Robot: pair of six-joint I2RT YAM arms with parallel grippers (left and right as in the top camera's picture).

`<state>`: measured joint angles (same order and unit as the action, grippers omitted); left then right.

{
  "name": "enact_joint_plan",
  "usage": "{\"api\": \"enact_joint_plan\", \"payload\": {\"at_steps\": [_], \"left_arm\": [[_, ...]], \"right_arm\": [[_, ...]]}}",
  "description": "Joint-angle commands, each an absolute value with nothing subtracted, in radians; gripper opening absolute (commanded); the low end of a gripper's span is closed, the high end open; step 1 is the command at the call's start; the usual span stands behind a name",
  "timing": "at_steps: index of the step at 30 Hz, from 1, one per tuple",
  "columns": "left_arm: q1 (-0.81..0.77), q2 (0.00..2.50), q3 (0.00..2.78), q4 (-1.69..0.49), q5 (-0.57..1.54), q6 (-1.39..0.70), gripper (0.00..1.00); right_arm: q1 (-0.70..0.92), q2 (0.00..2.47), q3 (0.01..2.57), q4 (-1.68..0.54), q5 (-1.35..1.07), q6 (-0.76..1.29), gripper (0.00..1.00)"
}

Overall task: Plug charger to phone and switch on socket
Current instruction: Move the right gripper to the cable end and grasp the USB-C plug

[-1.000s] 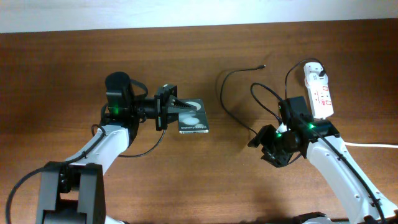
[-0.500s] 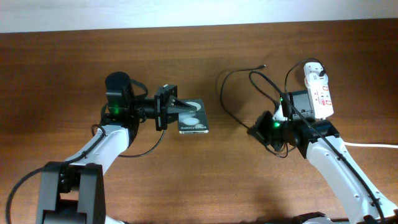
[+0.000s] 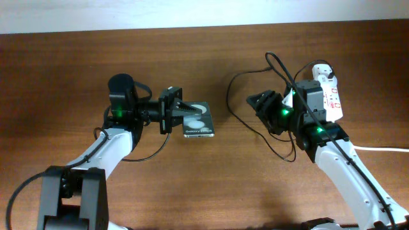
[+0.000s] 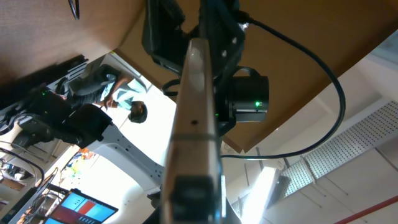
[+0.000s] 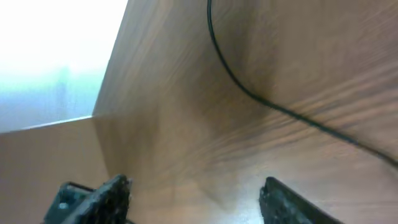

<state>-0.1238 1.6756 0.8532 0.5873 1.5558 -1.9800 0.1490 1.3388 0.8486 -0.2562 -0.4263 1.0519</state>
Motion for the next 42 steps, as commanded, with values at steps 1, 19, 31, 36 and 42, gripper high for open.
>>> {"api": "enact_joint_plan", "payload": {"at_steps": [1, 19, 31, 36, 42], "left_arm": [[-0.119, 1.670, 0.871, 0.589, 1.550, -1.990, 0.00], [-0.119, 1.670, 0.871, 0.590, 1.549, -1.989, 0.00], [-0.119, 1.670, 0.871, 0.590, 1.549, -1.989, 0.00], [-0.119, 1.670, 0.871, 0.590, 1.549, -1.989, 0.00], [-0.119, 1.670, 0.871, 0.589, 1.549, -1.989, 0.00]], "right_arm": [[0.144, 1.330, 0.862, -0.254, -0.361, 0.952, 0.79], [0.144, 1.620, 1.614, -0.862, 0.017, 0.668, 0.96], [0.142, 2.188, 1.893, -0.767, 0.020, 0.734, 0.96], [0.143, 2.331, 1.892, -0.677, -0.049, 0.929, 0.91], [0.144, 2.394, 1.890, -0.622, -0.072, 0.978, 0.56]]}}
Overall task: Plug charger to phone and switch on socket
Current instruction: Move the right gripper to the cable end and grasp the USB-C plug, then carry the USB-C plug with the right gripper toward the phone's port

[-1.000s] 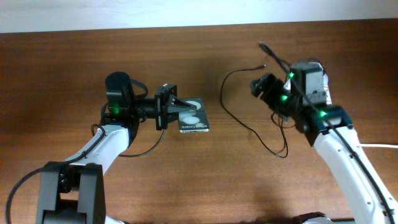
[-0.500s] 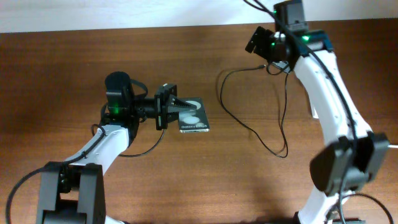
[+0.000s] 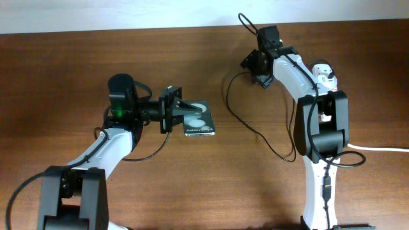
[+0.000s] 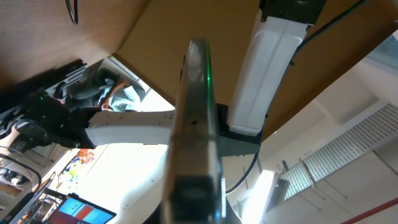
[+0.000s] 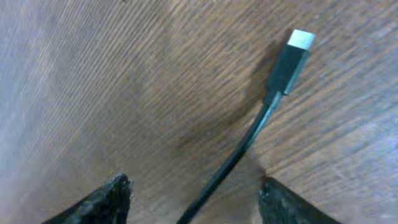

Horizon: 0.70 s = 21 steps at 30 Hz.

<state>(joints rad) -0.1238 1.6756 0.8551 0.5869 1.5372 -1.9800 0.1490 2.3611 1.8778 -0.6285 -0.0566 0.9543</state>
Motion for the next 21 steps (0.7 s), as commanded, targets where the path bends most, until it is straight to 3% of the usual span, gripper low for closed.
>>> {"api": "enact_joint_plan", "payload": {"at_steps": [1, 2, 6, 9, 12, 15, 16, 17, 18, 20, 21], "left_arm": [[-0.119, 1.670, 0.871, 0.590, 1.549, -1.989, 0.00], [-0.119, 1.670, 0.871, 0.590, 1.549, -1.989, 0.00], [-0.119, 1.670, 0.871, 0.590, 1.549, -1.989, 0.00], [-0.119, 1.670, 0.871, 0.590, 1.549, -1.989, 0.00], [-0.119, 1.670, 0.871, 0.590, 1.549, -1.989, 0.00], [-0.119, 1.670, 0.871, 0.590, 1.549, -1.989, 0.00], [-0.119, 1.670, 0.871, 0.590, 1.549, -1.989, 0.00], [-0.119, 1.670, 0.871, 0.590, 1.549, -1.989, 0.00], [-0.119, 1.670, 0.871, 0.590, 1.549, -1.989, 0.00], [-0.119, 1.670, 0.871, 0.590, 1.549, -1.989, 0.00], [-0.119, 1.670, 0.871, 0.590, 1.549, -1.989, 0.00]], "right_arm": [[0.144, 2.396, 1.890, -0.623, -0.072, 0.978, 0.49], [0.144, 2.396, 1.890, -0.624, -0.076, 0.964, 0.39], [0.144, 2.396, 1.890, -0.624, -0.142, 0.778, 0.19], [0.144, 2.395, 1.890, -0.652, -0.266, 0.596, 0.14], [0.144, 2.395, 1.890, -0.875, -0.329, 0.414, 0.08], [0.145, 2.395, 1.890, -1.140, -0.280, 0.265, 0.09], [0.145, 2.395, 1.888, -1.217, -0.209, 0.262, 0.14], [0.144, 2.395, 1.888, -1.248, -0.145, 0.262, 0.27], [0.144, 2.395, 1.888, -1.254, -0.102, 0.262, 0.48], [0.144, 2.395, 1.888, -1.222, -0.043, 0.263, 0.64], [0.144, 2.395, 1.888, -1.194, -0.039, 0.262, 0.66]]}}
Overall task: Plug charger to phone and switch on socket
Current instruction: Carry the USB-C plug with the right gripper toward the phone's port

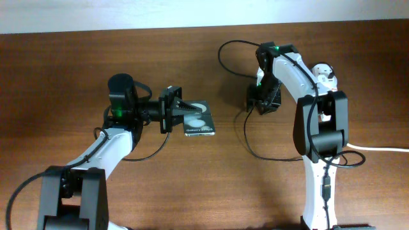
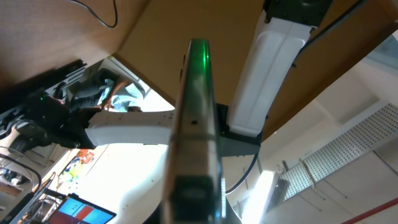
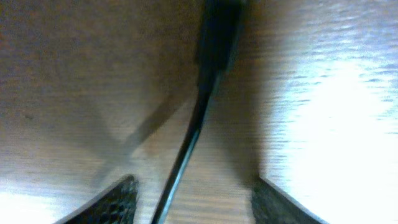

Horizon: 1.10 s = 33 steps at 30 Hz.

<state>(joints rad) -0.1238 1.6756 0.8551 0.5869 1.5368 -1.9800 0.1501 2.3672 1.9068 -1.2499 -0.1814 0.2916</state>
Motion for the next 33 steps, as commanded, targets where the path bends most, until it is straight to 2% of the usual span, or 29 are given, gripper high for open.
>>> {"api": "enact_joint_plan", "payload": {"at_steps": [1, 3, 6, 15, 19, 22, 25, 26, 33], "left_arm": [[-0.119, 1.670, 0.871, 0.590, 1.549, -1.989, 0.00], [-0.119, 1.670, 0.871, 0.590, 1.549, -1.989, 0.00], [-0.119, 1.670, 0.871, 0.590, 1.549, -1.989, 0.00], [-0.119, 1.670, 0.871, 0.590, 1.549, -1.989, 0.00], [-0.119, 1.670, 0.871, 0.590, 1.549, -1.989, 0.00], [-0.119, 1.670, 0.871, 0.590, 1.549, -1.989, 0.00], [-0.119, 1.670, 0.871, 0.590, 1.549, -1.989, 0.00], [-0.119, 1.670, 0.871, 0.590, 1.549, -1.989, 0.00], [-0.119, 1.670, 0.871, 0.590, 1.517, -1.989, 0.00]], "right_arm": [[0.145, 2.395, 1.888, -1.163, -0.039, 0.266, 0.66], [0.145, 2.395, 1.888, -1.125, -0.039, 0.295, 0.66], [0.150, 2.395, 1.877, -1.125, -0.041, 0.433, 0.52], [0.251, 2.395, 1.716, -1.015, 0.039, 0.435, 0.47], [0.254, 2.395, 1.704, -0.994, 0.039, 0.436, 0.33], [0.254, 2.395, 1.705, -0.994, 0.039, 0.435, 0.17], [0.254, 2.395, 1.705, -1.007, 0.038, 0.435, 0.13], [0.254, 2.395, 1.706, -1.016, 0.039, 0.435, 0.06], [0.222, 2.320, 1.890, -1.183, -0.034, 0.350, 0.04]]}}
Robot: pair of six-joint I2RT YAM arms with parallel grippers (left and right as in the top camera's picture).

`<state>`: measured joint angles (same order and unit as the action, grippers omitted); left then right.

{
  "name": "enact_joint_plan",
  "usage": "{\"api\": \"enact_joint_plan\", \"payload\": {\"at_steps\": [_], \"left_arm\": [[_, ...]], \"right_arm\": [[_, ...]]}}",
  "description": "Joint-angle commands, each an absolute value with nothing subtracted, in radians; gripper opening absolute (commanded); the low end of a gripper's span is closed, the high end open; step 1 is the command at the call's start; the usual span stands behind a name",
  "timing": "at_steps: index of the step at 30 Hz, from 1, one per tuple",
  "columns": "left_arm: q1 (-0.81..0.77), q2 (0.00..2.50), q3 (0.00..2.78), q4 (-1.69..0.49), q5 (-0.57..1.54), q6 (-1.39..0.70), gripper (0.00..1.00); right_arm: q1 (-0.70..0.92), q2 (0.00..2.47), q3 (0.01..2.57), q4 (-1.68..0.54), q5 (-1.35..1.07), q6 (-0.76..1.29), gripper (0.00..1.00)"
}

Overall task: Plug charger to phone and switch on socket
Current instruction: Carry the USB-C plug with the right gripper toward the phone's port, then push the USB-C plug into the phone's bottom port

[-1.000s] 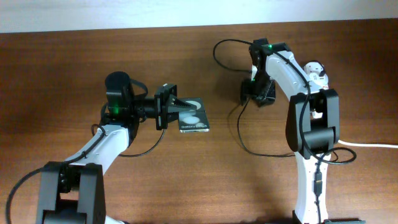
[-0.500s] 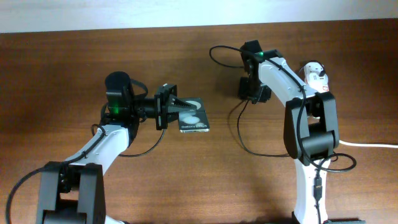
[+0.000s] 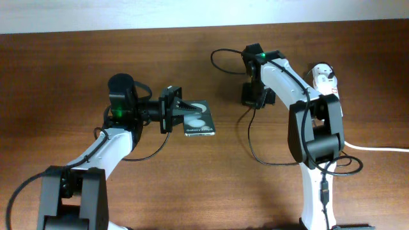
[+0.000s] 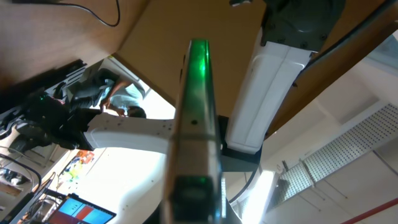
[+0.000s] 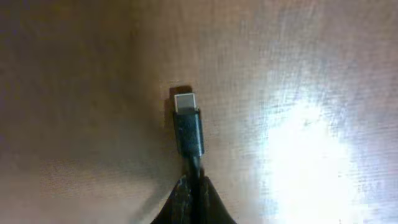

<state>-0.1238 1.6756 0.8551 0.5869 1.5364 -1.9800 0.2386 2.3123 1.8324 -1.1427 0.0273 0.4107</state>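
Note:
The phone is held on edge just above the table, my left gripper shut on it; in the left wrist view its thin edge runs up from the gripper. The black charger cable loops over the table to the right. My right gripper is shut on the cable just behind its plug. In the right wrist view the plug, with its silver tip, sticks out ahead of the gripper over the wood. The white socket strip lies at the far right.
The brown wooden table carries a cable loop curling behind the right gripper. A white lead runs off the right edge from the socket strip. The table's far edge meets a pale wall.
My right gripper was open with the cable between its fingers; now it is shut on the cable behind the plug and sits slightly further left. The left gripper and phone have not moved.
My left gripper held the phone on edge throughout. My right gripper was first open near the socket strip, then open over the plug near the table's far edge. Then it was open around the cable mid-table, and now it grips the cable.

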Motion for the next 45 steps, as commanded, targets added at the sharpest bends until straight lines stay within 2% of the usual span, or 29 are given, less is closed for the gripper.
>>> {"api": "enact_joint_plan", "payload": {"at_steps": [1, 4, 13, 19, 25, 31, 34, 45], "left_arm": [[-0.119, 1.670, 0.871, 0.590, 1.485, -1.989, 0.00], [-0.119, 1.670, 0.871, 0.594, 1.391, -1.959, 0.00], [-0.119, 1.670, 0.871, 0.597, 1.390, -1.477, 0.00], [-0.118, 1.670, 0.871, 0.597, 1.318, -1.301, 0.00], [-0.001, 1.743, 0.937, 0.638, 1.315, -1.279, 0.00], [-0.026, 1.883, 1.091, 0.638, 1.429, -1.309, 0.00], [-0.035, 1.883, 1.091, 0.638, 1.438, -1.314, 0.00], [-0.035, 1.883, 1.091, 0.638, 1.387, -1.369, 0.00]], "right_arm": [[0.216, 2.287, 1.927, -1.215, -0.057, 0.340, 0.04], [0.206, 2.158, 1.983, -1.286, -0.079, 0.339, 0.04], [0.227, 1.693, 1.982, -1.457, -0.140, 0.318, 0.04], [0.397, 1.636, 1.980, -1.509, -0.140, 0.318, 0.04], [0.585, 1.637, 1.916, -1.435, -0.147, 0.349, 0.04], [0.724, 1.638, 1.802, -1.313, -0.081, 0.364, 0.04], [0.734, 1.639, 1.738, -1.267, -0.075, 0.429, 0.04], [0.746, 1.641, 1.687, -1.252, -0.101, 0.447, 0.04]]}}
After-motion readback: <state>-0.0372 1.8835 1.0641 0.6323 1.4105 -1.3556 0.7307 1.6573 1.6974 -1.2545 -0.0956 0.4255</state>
